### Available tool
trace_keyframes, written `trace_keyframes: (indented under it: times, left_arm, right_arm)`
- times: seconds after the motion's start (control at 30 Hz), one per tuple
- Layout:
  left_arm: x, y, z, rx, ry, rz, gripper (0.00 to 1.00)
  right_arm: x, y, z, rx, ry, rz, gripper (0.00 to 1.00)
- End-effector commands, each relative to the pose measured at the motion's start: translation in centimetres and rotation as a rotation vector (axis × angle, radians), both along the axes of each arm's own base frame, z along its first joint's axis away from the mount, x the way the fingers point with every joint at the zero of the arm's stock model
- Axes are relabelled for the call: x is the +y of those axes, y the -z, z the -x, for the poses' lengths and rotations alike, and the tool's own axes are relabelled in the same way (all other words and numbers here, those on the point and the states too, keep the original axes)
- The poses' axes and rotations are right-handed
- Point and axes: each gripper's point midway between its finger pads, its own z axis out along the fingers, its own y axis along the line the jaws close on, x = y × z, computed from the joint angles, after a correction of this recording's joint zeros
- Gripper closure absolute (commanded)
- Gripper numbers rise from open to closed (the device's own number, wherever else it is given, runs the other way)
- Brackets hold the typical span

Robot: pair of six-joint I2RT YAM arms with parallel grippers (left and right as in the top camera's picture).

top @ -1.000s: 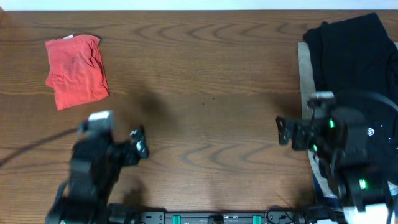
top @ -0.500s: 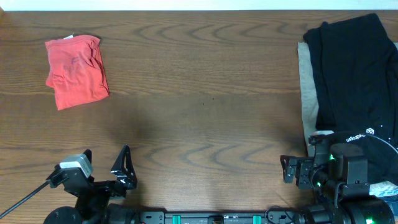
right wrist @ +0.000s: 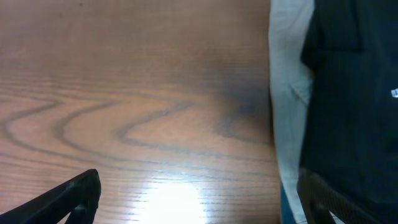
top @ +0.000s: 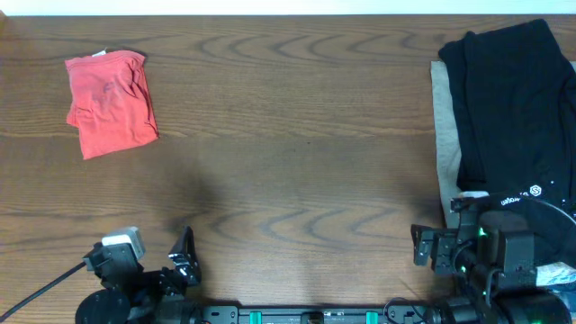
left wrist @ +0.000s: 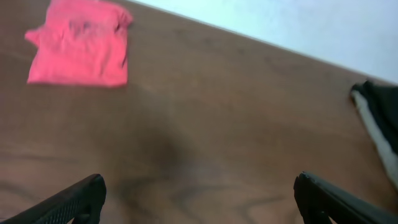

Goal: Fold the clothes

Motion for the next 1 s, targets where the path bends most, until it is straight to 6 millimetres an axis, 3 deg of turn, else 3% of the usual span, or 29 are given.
trace_keyframes:
  times: [0.0, 0.17, 0.47, 0.6, 0.97]
  left_arm:
    - [0.2, 1.1, 0.5, 0.045, 0.001, -0.021, 0.02]
    - [0.4, 2.6, 1.4, 0.116, 0.001, -0.035, 0.02]
    - [0.4, 2.6, 1.4, 0.117, 0.001, -0.035, 0.02]
    - [0.4, 2.6, 1.4, 0.117, 0.001, -0.035, 0.02]
    - [0.4, 2.6, 1.4, 0.117, 0.001, -0.035, 0.02]
  right_arm:
    - [-0.4, -0.3, 0.2, -0.032, 0.018, 0.015, 0.01]
    - [-0.4, -1.0, 0.5, -0.085, 0.018, 0.007, 0.01]
    - [-0.2, -3.1, 0.7, -0.258, -0.030, 0.012, 0.01]
    - [0.5, -4.2, -0.7, -0.422, -0.097, 0.033, 0.01]
    - [1.8, -3.4, -6.0, -0.801, -0.122, 0.031, 0.01]
